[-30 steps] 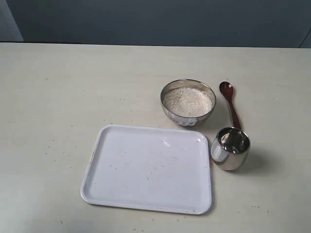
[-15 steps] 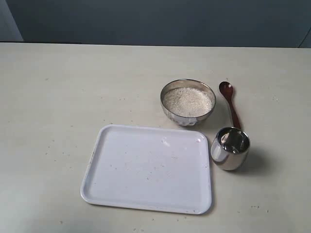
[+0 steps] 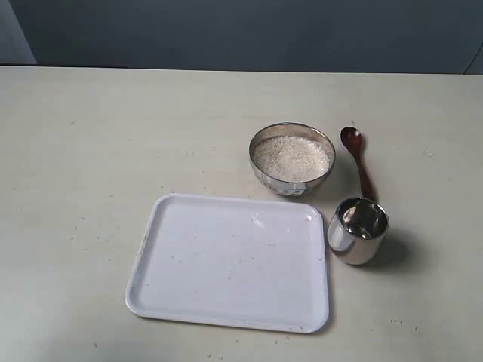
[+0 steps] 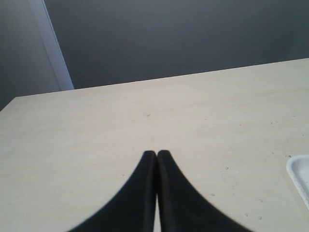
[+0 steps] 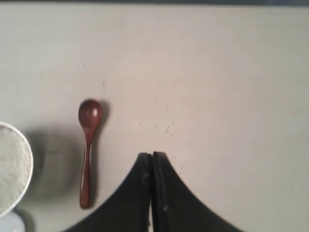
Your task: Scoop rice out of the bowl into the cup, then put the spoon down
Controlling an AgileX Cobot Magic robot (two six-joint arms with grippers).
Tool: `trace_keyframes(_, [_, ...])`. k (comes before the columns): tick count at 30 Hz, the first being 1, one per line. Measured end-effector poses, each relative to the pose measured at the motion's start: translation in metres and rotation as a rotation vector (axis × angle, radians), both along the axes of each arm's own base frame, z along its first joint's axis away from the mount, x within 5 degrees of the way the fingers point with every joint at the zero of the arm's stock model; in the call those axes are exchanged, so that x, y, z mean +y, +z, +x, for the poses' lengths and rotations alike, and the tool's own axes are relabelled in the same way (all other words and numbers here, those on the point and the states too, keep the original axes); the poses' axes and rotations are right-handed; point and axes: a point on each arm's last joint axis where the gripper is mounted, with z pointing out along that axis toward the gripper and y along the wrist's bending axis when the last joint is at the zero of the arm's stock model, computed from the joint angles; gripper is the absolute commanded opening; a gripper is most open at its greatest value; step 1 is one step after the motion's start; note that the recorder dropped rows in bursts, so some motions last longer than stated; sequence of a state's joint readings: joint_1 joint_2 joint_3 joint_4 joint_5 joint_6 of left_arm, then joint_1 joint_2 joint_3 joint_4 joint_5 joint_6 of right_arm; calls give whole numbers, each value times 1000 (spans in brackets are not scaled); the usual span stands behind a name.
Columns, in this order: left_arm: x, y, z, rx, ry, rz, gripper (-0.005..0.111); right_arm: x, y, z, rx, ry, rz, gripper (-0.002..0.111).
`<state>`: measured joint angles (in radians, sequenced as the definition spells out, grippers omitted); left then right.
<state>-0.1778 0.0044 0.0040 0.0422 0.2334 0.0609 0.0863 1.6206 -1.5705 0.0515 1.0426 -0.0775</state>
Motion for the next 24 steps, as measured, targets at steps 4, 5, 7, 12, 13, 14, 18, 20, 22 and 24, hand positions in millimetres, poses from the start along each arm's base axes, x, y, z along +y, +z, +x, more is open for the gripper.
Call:
trace_keyframes(4, [0,0,0,0,0,0,1,32,-59,23,214,136,-42,31])
trace_keyframes(5, [0,0,0,0,0,0,1,41,-73,26,257,181,-39,42])
trace_keyframes(7, [0,0,0,0,0,0,1,56,-95,32,310,242,-28,61])
trace_keyframes(12, [0,0,0,0,0,0,1,69,-140,45,404,255,-17,73])
trace_keyframes(13, [0,0,0,0,0,0,1,69,-147,46,424,248,-18,73])
trace_keyframes(14, [0,0,0,0,0,0,1,70,-155,48,443,241,-18,73])
trace_keyframes(18, [0,0,0,0,0,0,1,72,-181,52,509,228,-17,73])
trace_keyframes(20, [0,0,0,0,0,0,1,73,-191,53,533,225,-13,73])
trace_keyframes(22, [0,0,0,0,0,0,1,74,-198,53,551,223,-10,71])
trace_keyframes(24, [0,0,0,0,0,0,1,74,-200,53,557,222,-6,65])
